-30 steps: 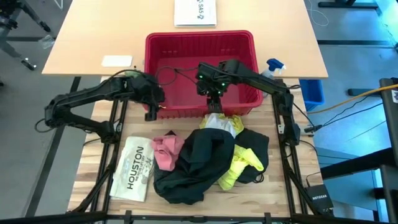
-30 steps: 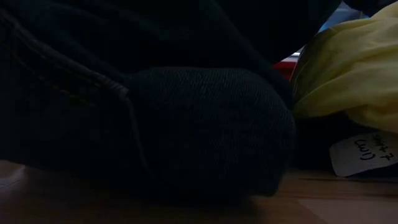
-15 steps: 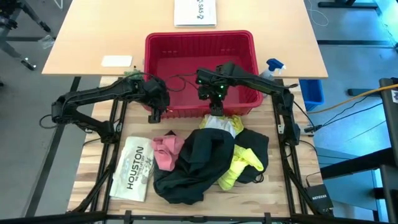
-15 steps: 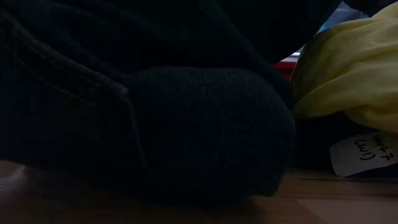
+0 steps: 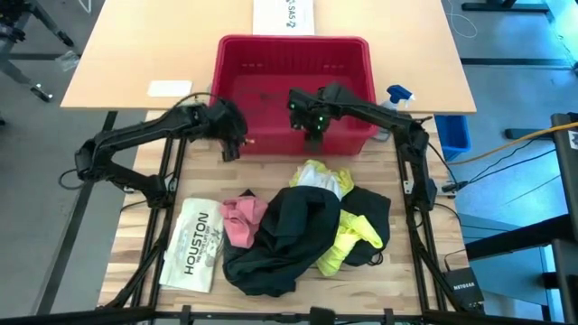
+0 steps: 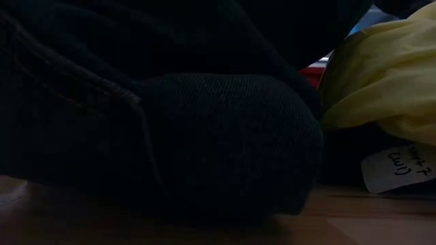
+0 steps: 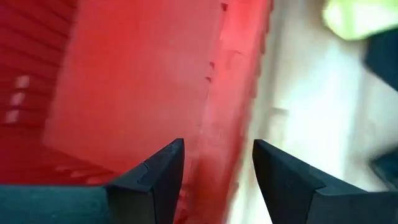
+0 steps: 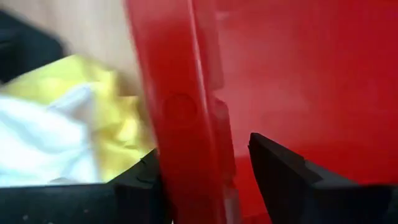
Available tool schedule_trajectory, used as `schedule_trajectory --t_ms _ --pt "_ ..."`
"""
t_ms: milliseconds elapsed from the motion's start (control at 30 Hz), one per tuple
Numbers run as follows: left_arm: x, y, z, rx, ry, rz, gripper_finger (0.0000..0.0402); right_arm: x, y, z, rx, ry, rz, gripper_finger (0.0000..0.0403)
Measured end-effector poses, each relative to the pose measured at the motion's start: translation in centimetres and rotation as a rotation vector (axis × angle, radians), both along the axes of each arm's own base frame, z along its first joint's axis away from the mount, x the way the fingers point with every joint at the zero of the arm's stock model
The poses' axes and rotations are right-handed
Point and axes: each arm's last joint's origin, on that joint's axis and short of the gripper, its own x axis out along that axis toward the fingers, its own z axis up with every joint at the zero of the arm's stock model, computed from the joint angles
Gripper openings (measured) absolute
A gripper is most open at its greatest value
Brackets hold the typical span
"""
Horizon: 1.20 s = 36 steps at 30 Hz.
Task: Fold laundry
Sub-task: Move the red bin to the lower middle of the table
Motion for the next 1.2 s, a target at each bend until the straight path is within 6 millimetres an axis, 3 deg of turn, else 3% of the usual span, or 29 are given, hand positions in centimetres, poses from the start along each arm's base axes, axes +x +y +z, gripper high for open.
schedule_trajectory --t_ms 467,633,800,1000,1200 --pt "-1.9 6.8 0.9 0.121 -0.16 0.244 0.0182 -3.2 -9.6 0.9 -0.19 -0.182 -0.318 0.0182" --pt "-2.2 5.9 2.7 0.137 -0.225 0.235 0.0182 -3.6 -8.3 2.0 -0.099 -0.229 -0.31 0.0182" --pt "-2.6 4.7 4.2 0.151 -0.288 0.213 0.0182 -3.2 -6.9 4.1 -0.157 -0.325 -0.273 0.0181" --pt "-2.1 3.8 4.1 0.102 -0.291 0.163 0.0182 -3.2 -7.3 5.1 -0.187 -0.386 -0.29 0.0181" --pt "-1.5 2.7 3.5 0.031 -0.262 0.092 0.0181 -3.2 -5.8 6.3 -0.061 -0.411 -0.224 0.018"
